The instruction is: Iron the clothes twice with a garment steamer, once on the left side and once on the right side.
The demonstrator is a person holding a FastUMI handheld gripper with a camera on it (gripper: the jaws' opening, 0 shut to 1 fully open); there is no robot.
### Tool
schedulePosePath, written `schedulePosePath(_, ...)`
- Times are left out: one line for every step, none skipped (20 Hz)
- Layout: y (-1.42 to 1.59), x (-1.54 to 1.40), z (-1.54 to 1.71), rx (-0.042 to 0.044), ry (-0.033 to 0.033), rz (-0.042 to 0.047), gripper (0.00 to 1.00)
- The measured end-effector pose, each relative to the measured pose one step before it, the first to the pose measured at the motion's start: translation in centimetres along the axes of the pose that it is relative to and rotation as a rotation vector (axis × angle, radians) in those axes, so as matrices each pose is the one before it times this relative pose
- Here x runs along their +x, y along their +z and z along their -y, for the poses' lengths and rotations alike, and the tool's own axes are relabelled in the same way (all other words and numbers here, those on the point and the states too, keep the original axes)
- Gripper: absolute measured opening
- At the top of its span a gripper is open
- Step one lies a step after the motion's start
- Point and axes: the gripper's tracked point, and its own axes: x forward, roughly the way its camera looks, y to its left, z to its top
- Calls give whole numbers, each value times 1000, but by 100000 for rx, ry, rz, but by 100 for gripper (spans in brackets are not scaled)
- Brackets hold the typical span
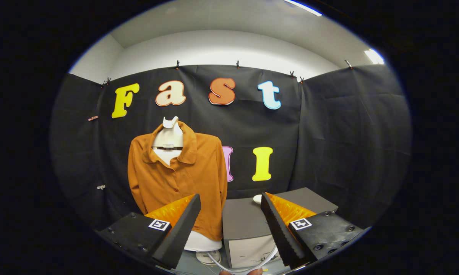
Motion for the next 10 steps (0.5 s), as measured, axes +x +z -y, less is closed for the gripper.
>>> schedulePosePath(-555,976,811,1001,72,-2937,98)
schedulePosePath(-544,1010,905,759,-10,-2968,98)
schedulePosePath(-864,1057,908,187,-155,-4232,98)
schedulePosePath(-923,986,778,636,414,-4320,98)
schedulePosePath(-862,1141,772,760,154,-4240,98)
schedulePosePath(-793,1204,838,375,22,-4656,98)
schedulePosePath(-781,1221,888,784,-421,-3944,98)
schedulePosePath(-800,1093,989,311,-1027,-3940,98)
schedulePosePath(-658,1217,982,-14,-1083,-3431,98)
schedulePosePath(-541,1070,884,-597,-950,-3167,98)
